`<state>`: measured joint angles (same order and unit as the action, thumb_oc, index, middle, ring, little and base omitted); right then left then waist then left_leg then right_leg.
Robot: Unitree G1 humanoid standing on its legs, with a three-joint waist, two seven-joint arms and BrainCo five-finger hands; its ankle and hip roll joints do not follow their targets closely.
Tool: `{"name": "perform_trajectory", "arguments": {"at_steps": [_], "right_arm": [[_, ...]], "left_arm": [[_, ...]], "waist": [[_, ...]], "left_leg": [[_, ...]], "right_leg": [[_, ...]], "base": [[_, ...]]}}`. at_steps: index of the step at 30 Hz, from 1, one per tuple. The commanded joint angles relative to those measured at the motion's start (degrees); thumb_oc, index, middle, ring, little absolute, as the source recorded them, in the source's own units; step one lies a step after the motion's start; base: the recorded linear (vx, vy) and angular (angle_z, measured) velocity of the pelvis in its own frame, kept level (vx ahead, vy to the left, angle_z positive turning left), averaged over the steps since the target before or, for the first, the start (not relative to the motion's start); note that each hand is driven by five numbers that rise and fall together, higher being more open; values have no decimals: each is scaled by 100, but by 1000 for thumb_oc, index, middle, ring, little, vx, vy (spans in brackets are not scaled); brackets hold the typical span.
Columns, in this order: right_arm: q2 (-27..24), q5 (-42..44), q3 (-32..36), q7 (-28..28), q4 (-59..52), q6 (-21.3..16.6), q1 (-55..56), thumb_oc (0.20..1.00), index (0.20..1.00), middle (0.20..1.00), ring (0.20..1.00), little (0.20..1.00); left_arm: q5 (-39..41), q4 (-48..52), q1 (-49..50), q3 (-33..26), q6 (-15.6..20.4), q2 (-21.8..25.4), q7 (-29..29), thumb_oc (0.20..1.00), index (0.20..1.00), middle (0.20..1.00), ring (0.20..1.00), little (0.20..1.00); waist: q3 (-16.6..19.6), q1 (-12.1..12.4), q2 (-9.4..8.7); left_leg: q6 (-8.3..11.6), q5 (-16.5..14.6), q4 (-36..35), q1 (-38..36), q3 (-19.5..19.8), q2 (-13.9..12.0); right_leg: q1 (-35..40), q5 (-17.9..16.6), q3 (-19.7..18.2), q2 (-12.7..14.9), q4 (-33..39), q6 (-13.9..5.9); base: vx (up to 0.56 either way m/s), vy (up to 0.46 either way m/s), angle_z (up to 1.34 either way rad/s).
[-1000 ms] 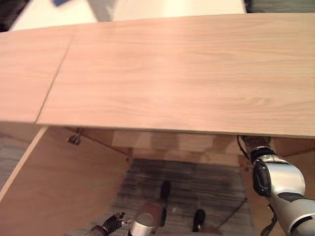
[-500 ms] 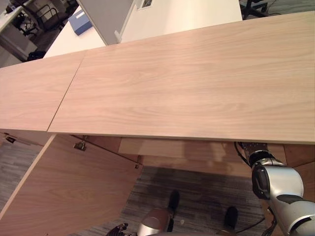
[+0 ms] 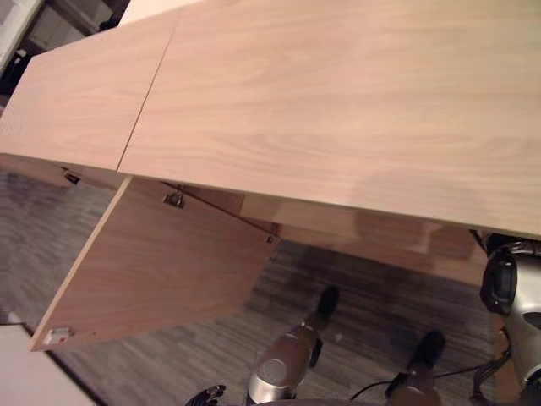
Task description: Put the empty folder in the office cabinet
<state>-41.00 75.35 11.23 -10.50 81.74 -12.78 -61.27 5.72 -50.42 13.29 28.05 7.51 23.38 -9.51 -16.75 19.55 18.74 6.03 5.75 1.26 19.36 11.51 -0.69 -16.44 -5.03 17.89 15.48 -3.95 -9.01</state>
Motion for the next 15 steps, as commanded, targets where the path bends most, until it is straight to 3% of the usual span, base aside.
{"name": "perform_trajectory", "arguments": {"at_steps": [1, 5, 6, 8, 15], "right_arm": [[-1475, -459, -1062, 122, -636, -350, -1332, 200, 200, 200, 200, 200], [-1567, -430, -1190, 70, -574, -362, -1514, 200, 200, 200, 200, 200], [-1565, -428, -1202, 64, -570, -367, -1527, 200, 200, 200, 200, 200], [-1613, -423, -1181, 11, -476, -335, -1498, 200, 200, 200, 200, 200], [-1656, -393, -1082, -100, -433, -401, -1480, 200, 200, 200, 200, 200]], "left_arm": [[19, -87, -203, 226, 78, 590, 1, 1000, 1000, 1000, 1000, 1000], [73, -24, -199, 234, 81, 633, 31, 1000, 1000, 1000, 1000, 1000], [74, -20, -197, 233, 81, 628, 34, 1000, 1000, 1000, 1000, 1000], [116, 7, -168, 213, 96, 664, 61, 1000, 1000, 1000, 1000, 1000], [851, 251, -283, -34, 95, 697, 167, 1000, 1000, 1000, 1000, 1000]], "waist": [[27, 123, -264], [-23, 166, -215], [-55, 186, -197], [-94, 178, -149], [-322, 152, -67]], "left_leg": [[214, -654, 735, 193, -204, -190], [221, -842, 937, 397, -199, -140], [211, -749, 984, 474, -231, -128], [222, -991, 1269, 657, -207, -81], [124, -1356, 2294, 1520, -172, 40]], "right_leg": [[52, 1385, 164, 59, -1170, 101], [-258, 1684, 21, 82, -1565, 123], [-348, 1581, 91, 120, -1619, 152], [-595, 1910, -94, 133, -2015, 163], [-1499, 2369, -275, 272, -3189, 260]], "base": [[-25, -10, 7], [2, -20, 18], [75, -50, 0], [40, -29, 1], [-26, -9, 11]]}}
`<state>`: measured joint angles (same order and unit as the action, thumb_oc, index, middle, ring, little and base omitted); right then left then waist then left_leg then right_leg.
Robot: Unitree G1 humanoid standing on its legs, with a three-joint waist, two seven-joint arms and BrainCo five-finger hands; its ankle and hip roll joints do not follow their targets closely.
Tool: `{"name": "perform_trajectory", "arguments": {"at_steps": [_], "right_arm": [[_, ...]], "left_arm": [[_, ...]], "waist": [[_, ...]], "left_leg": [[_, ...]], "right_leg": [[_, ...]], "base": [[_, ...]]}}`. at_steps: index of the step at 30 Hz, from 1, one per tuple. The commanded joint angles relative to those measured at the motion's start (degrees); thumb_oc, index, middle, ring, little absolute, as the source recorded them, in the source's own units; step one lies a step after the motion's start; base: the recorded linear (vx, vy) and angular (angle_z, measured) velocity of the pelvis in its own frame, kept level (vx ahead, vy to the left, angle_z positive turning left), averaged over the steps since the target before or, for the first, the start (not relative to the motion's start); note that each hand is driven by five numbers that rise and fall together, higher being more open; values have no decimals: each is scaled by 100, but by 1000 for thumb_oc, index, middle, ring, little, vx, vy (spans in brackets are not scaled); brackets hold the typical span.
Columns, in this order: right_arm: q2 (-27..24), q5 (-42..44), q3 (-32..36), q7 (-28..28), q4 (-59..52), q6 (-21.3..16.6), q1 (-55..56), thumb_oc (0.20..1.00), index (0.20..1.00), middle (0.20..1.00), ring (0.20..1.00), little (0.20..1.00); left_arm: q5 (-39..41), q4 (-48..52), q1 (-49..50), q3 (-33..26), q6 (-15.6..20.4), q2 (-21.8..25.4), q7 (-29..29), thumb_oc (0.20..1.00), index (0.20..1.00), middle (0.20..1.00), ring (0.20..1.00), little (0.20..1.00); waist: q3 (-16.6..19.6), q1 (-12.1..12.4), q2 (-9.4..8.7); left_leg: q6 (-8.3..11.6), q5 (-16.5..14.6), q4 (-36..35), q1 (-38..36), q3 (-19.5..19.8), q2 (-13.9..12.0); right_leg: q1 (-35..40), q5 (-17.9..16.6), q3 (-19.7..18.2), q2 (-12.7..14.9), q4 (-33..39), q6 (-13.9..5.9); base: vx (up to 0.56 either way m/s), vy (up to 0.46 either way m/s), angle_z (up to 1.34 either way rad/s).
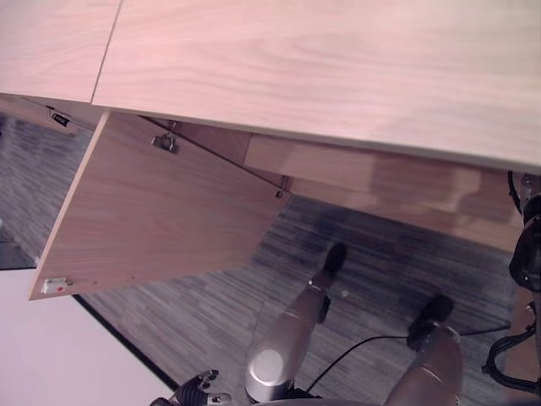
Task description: Put the empty folder in the office cabinet
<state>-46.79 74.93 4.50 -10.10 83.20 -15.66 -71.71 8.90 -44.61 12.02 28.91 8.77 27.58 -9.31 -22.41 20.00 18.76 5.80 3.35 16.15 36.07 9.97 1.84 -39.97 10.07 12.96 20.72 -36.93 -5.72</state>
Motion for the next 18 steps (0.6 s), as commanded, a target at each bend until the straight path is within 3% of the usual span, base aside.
{"name": "perform_trajectory", "arguments": {"at_steps": [1, 6, 18], "right_arm": [[-1133, -347, -389, -211, -586, -170, -449, 200, 200, 200, 200, 200], [-1125, -344, -445, -273, -586, -232, -431, 200, 200, 200, 200, 200], [-942, -234, -369, -389, -442, -270, -313, 200, 200, 200, 200, 200]], "left_arm": [[798, -219, -184, -211, 5, 293, 170, 1000, 1000, 1000, 1000, 1000], [1350, 65, -338, -338, 48, 282, 224, 1000, 1000, 1000, 1000, 1000], [1568, 139, -501, -336, 99, 281, 322, 1000, 1000, 1000, 1000, 1000]], "waist": [[166, 64, -76], [36, -39, -170], [14, -175, -239]], "left_leg": [[128, -1228, 1173, 175, -19, -177], [51, -1492, 1761, 798, -34, -141], [-15, -1673, 2202, 1397, -88, -40]], "right_leg": [[523, 956, 133, -188, -261, -44], [-168, 1160, -39, -166, -875, -11], [-816, 1295, -227, -128, -1304, 4]], "base": [[-54, -2, 9], [-27, -12, 10], [-7, 8, 2]]}}
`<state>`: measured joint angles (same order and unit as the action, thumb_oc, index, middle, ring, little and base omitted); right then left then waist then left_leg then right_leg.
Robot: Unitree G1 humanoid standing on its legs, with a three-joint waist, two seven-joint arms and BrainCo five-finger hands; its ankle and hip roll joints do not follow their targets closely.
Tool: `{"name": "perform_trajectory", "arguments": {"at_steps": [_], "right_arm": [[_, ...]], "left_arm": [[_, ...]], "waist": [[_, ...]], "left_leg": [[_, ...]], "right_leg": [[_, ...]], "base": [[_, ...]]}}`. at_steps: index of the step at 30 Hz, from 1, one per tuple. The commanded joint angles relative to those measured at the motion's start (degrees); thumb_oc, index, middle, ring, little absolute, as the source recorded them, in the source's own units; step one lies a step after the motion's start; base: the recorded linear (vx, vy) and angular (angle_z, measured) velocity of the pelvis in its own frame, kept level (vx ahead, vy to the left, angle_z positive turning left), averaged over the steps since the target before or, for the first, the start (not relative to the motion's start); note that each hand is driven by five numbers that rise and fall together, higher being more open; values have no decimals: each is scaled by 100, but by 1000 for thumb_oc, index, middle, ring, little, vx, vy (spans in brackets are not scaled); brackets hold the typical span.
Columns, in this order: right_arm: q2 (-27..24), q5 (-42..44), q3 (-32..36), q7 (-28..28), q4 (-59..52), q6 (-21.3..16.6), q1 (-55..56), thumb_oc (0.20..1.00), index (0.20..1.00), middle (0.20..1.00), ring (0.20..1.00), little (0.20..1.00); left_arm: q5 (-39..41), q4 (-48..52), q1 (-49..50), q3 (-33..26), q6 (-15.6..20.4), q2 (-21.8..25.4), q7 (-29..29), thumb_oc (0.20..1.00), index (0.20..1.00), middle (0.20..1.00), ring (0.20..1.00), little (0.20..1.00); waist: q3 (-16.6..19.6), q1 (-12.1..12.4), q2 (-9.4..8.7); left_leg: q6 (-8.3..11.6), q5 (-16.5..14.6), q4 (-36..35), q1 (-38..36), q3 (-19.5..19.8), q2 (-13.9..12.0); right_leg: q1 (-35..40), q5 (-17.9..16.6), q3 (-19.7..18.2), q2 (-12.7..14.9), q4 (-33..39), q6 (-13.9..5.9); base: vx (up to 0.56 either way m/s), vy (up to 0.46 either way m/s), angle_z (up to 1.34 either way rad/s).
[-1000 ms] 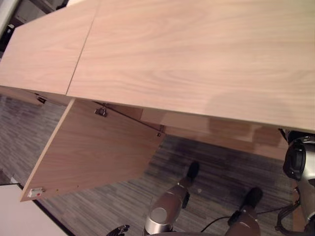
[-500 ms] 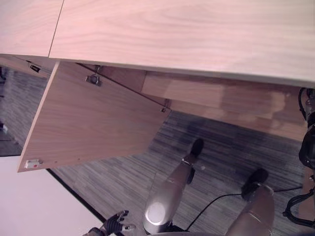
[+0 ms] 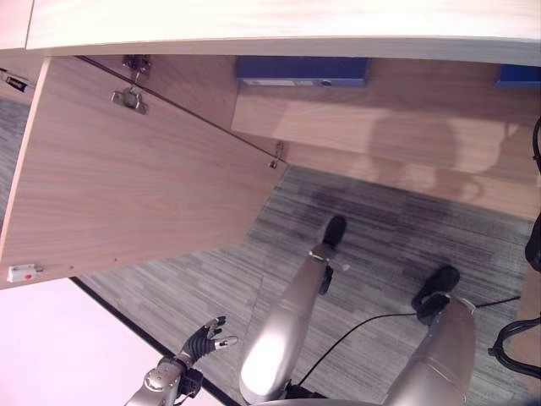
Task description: Put the empty folder in the office cabinet
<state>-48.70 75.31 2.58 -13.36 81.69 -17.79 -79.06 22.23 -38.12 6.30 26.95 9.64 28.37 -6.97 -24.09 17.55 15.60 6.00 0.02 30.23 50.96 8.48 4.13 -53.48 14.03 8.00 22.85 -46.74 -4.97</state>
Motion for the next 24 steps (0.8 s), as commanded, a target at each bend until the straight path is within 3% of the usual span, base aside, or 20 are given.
{"name": "perform_trajectory", "arguments": {"at_steps": [1, 15, 16, 17, 24], "right_arm": [[-690, -274, -175, -92, -268, -43, 423, 200, 200, 200, 200, 200], [-440, -323, -290, -93, -230, 74, 309, 200, 200, 200, 200, 200], [-429, -334, -305, -95, -224, 85, 289, 319, 319, 319, 319, 319], [-419, -343, -310, -99, -222, 97, 280, 1000, 1000, 1000, 1000, 1000], [-455, -541, -491, -277, 40, 297, 52, 1000, 1000, 1000, 1000, 1000]], "left_arm": [[250, -527, 38, -138, 15, 188, 121, 1000, 1000, 1000, 1000, 1000], [357, -625, -186, -155, 4, 117, 203, 1000, 1000, 1000, 1000, 1000], [371, -625, -195, -163, 13, 116, 206, 1000, 1000, 1000, 1000, 1000], [384, -622, -203, -161, 10, 113, 203, 1000, 1000, 1000, 1000, 1000], [451, -564, -232, -187, 11, 117, 272, 1000, 1000, 1000, 1000, 1000]], "waist": [[166, 53, 74], [139, -2, -28], [138, 1, -37], [138, 2, -44], [153, -9, -106]], "left_leg": [[-47, -1359, 829, -53, 52, -254], [-61, -1372, 869, 36, 45, -217], [-60, -1373, 858, 28, 41, -219], [-60, -1371, 847, 23, 40, -216], [-54, -1339, 721, -47, 27, -224]], "right_leg": [[498, 912, 247, -336, -349, -63], [444, 935, 231, -354, -404, -34], [442, 928, 230, -356, -398, -32], [442, 920, 236, -358, -391, -34], [523, 890, 252, -374, -298, -23]], "base": [[-10, 6, -23], [1, 1, 1], [0, 0, 0], [0, 0, 0], [0, 0, 0]]}}
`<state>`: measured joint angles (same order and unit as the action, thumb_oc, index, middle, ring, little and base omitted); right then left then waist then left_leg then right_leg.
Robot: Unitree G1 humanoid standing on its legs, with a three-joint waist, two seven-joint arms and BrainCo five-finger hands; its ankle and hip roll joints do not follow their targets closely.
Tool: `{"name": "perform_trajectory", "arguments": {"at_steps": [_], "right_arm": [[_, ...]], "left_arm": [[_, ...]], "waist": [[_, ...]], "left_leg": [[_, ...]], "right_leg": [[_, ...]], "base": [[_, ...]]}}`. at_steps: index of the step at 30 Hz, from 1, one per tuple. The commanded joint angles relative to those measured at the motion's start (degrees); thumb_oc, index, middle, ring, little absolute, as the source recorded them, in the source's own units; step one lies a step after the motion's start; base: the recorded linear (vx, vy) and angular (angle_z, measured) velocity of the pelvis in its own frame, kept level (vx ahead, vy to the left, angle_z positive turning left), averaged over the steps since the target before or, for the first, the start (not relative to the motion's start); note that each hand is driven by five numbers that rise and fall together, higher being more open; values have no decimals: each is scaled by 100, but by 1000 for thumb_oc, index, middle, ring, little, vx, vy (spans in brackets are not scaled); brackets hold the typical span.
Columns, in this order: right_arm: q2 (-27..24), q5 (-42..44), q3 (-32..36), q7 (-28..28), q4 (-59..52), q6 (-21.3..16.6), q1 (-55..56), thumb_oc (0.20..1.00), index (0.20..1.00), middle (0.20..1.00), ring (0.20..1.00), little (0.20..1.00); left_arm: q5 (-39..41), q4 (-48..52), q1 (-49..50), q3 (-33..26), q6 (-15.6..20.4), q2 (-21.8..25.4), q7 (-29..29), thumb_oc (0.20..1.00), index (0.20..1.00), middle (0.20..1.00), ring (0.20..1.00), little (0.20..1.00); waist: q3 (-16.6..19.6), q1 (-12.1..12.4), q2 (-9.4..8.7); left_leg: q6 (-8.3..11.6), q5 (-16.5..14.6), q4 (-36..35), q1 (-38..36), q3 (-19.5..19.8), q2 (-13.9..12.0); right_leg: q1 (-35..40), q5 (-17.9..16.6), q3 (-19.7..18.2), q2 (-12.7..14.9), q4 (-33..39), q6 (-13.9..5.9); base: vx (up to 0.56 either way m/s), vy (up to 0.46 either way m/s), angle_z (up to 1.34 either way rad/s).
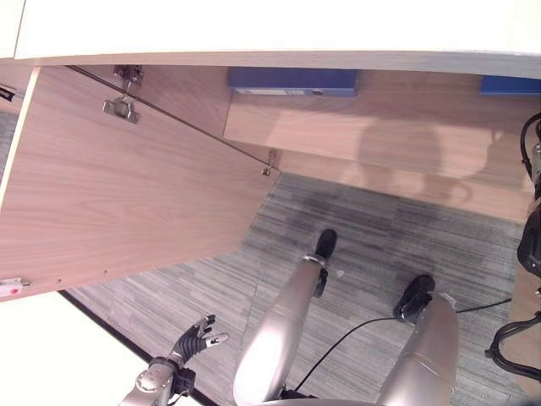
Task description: Put the empty folder in the office cabinet
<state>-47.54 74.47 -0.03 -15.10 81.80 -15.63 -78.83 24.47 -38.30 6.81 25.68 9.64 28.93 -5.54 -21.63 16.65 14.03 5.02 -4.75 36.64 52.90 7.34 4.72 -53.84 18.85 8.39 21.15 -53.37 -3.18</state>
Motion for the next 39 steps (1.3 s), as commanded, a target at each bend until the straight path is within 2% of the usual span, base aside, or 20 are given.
{"name": "perform_trajectory", "arguments": {"at_steps": [1, 2, 7, 16, 21, 26, 27, 32, 39], "right_arm": [[-581, -492, -252, -151, 95, 121, -9, 1000, 1000, 1000, 1000, 1000], [-584, -496, -262, -153, 106, 127, -27, 1000, 1000, 1000, 1000, 1000], [-613, -893, -460, -495, 621, 621, -328, 1000, 1000, 1000, 1000, 1000], [-247, -1323, -653, -775, 1026, 1232, -570, 1000, 1000, 1000, 1000, 1000], [-112, -1439, -580, -923, 1177, 1409, -556, 1000, 1000, 1000, 1000, 1000], [110, -1342, -353, -1039, 1223, 1418, -311, 1000, 1000, 1000, 1000, 1000], [326, -1291, -146, -1112, 1276, 1401, -51, 1000, 1000, 1000, 1000, 1000], [658, -1181, 125, -1199, 1374, 1362, 245, 1000, 1000, 1000, 1000, 1000], [914, -1125, 222, -1286, 1346, 1303, 373, 1000, 1000, 1000, 1000, 1000]], "left_arm": [[239, -533, -295, -61, 8, 62, 135, 1000, 1000, 1000, 1000, 1000], [240, -531, -296, -62, 6, 61, 135, 1000, 1000, 1000, 1000, 1000], [166, -452, -477, 52, -16, 72, 295, 1000, 1000, 1000, 1000, 1000], [61, -601, -1010, 135, -56, -102, 633, 1000, 1000, 1000, 1000, 1000], [18, -713, -1108, 142, -61, -207, 741, 1000, 1000, 1000, 1000, 1000], [46, -782, -1196, 130, -64, -307, 826, 1000, 1000, 1000, 1000, 1000], [57, -841, -1283, 152, -62, -405, 877, 1000, 1000, 1000, 1000, 1000], [127, -966, -1371, 163, -37, -542, 959, 1000, 1000, 1000, 1000, 1000], [200, -1118, -1489, 170, -29, -654, 1043, 1000, 1000, 1000, 1000, 1000]], "waist": [[-93, 67, 41], [-96, 67, 42], [-125, -4, -23], [-177, -155, -136], [-190, -177, -156], [-213, -192, -158], [-241, -211, -160], [-263, -236, -156], [-289, -277, -173]], "left_leg": [[47, -857, 62, -255, 136, -283], [47, -854, 57, -258, 135, -283], [55, -842, -13, -304, 94, -322], [53, -841, -55, -349, 57, -387], [46, -829, -82, -372, 68, -385], [38, -799, -160, -409, 83, -382], [32, -786, -186, -417, 85, -387], [32, -774, -235, -453, 97, -389], [39, -772, -233, -461, 84, -414]], "right_leg": [[570, 399, 207, -212, 386, -200], [572, 397, 207, -213, 390, -200], [602, 363, 213, -224, 450, -191], [675, 321, 219, -305, 542, -146], [722, 305, 260, -322, 582, -139], [790, 296, 296, -344, 647, -135], [821, 292, 313, -357, 679, -135], [839, 288, 312, -383, 714, -133], [839, 283, 308, -403, 716, -125]], "base": [[0, 0, 0], [0, 0, 0], [0, 0, 0], [-4, -6, -3], [-1, -10, -5], [0, 0, 0], [-3, -30, -3], [-1, -6, 0], [0, 0, 0]]}}
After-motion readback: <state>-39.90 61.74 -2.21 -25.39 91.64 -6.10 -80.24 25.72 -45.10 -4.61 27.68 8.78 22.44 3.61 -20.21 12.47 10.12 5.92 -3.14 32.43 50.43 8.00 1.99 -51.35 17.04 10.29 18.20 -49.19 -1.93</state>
